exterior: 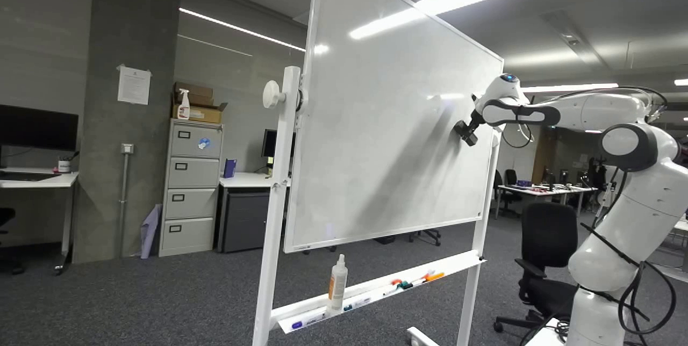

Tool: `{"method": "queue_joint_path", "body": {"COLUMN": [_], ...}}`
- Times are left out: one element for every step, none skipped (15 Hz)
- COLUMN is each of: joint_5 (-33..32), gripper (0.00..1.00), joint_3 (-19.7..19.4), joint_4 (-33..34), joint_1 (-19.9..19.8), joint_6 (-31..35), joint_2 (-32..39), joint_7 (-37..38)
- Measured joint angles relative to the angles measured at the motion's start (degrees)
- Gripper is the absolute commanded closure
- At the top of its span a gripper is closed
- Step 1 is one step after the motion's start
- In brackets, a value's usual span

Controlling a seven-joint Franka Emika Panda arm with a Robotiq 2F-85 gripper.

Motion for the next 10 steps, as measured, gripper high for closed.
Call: {"method": "queue_joint_path", "body": {"joint_5": [-0.01, -0.11, -0.31, -0.67, -1.27, -2.0, -2.67, -3.1, -3.37, -3.47], "gripper": [0.66, 0.66, 0.66, 0.66, 0.66, 0.66, 0.66, 0.66, 0.66, 0.66], "joint_3": [0.0, 0.0, -0.01, -0.03, -0.06, -0.12, -0.22, -0.36, -0.53, -0.67], "joint_4": [0.08, 0.09, 0.05, -0.1, -0.4, -0.8, -1.27, -1.69, -1.98, -2.14], "joint_1": [0.0, 0.0, 0.0, -0.01, -0.03, -0.05, -0.08, -0.11, -0.12, -0.13], "joint_6": [-0.03, -0.11, -0.41, -0.97, -1.59, -2.33, -2.82, -3.25, -3.62, -3.99], "joint_2": [0.07, 0.09, 0.12, 0.13, 0.14, 0.14, 0.14, 0.16, 0.18, 0.2], "joint_7": [0.0, 0.0, 0.0, 0.0, 0.0, 0.0, 0.0, 0.0, 0.0, 0.0]}}
